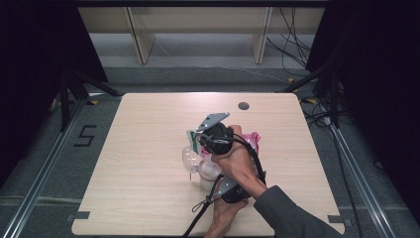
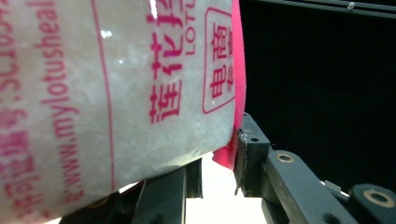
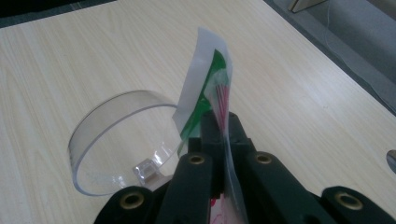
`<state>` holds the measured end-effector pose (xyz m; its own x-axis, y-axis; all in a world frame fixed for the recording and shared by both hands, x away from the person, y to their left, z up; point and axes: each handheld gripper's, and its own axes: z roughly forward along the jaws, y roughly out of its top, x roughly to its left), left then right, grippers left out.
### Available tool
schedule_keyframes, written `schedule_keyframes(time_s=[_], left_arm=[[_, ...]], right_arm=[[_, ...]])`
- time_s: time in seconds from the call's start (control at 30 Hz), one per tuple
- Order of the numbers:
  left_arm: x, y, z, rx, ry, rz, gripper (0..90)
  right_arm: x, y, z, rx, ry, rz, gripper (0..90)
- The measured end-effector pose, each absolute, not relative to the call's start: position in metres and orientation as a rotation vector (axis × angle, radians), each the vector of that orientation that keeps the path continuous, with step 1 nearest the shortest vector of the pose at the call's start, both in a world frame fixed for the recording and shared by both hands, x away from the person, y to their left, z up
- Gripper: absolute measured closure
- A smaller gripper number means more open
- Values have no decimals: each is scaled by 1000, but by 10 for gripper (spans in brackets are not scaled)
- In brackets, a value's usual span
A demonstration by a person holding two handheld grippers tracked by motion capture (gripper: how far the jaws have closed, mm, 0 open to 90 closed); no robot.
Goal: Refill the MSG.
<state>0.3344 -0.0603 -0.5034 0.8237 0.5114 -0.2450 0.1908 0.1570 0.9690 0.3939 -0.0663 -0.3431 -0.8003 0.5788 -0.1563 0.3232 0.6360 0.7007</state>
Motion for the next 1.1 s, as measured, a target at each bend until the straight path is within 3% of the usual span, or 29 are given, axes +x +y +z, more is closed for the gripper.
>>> schedule_keyframes(time_s=[0.87, 1.1], left_arm=[[331, -64, -507, 1453, 661, 240, 744], [331, -57, -508, 1529, 663, 282, 729]], right_arm=[[393, -84, -342, 779, 2458, 1052, 900], [393, -91, -339, 760, 2438, 1106, 900]])
